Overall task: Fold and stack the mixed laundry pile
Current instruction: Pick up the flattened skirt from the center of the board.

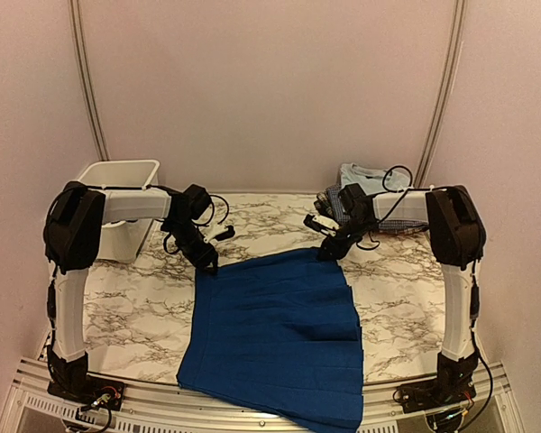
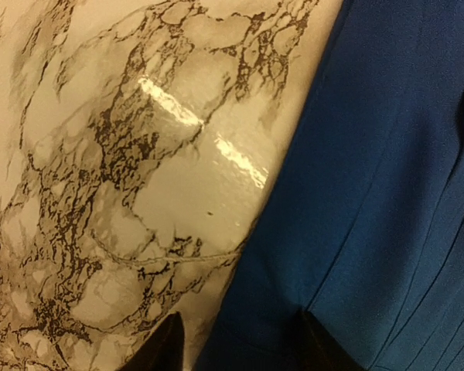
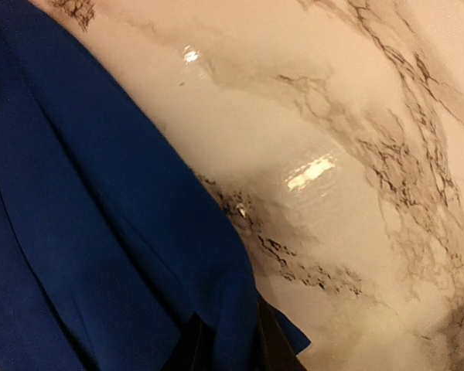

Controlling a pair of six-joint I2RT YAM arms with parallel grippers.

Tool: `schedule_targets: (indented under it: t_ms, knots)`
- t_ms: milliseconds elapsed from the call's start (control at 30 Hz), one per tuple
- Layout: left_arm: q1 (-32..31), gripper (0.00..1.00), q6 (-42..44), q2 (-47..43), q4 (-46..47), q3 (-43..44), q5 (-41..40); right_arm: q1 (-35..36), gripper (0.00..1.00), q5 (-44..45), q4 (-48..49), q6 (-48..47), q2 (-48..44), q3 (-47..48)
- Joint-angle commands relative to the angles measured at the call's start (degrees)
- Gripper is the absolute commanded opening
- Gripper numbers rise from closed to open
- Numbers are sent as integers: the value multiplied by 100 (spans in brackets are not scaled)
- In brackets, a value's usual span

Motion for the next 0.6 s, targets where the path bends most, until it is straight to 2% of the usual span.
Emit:
schedule_targets:
  t_ms: [0, 100, 200, 233, 267, 433, 567]
  knots:
    - [-57, 41, 164, -143, -310, -43, -173, 83, 12, 626, -276, 207, 148, 58]
    - [-115, 30, 180, -27, -317, 76, -116, 93, 0, 964, -362, 433, 326, 526]
    - [-157, 17, 213, -20, -320, 49, 13, 88, 0, 1082, -393, 576, 393, 852]
    - [-167, 7, 193, -27, -315, 55, 27, 88, 0, 1174, -384, 662, 400, 921]
    - [-168, 0, 135, -11, -301, 113, -49, 85, 0, 1247, -408, 727, 414, 1004]
    - [-69, 0, -424, 356, -99, 999, -610, 6, 0, 1784, -330, 987, 551, 1724]
    - [113, 0, -823, 1035, -47, 2408, -1361, -208, 0, 2139, -386, 1335, 965, 3182]
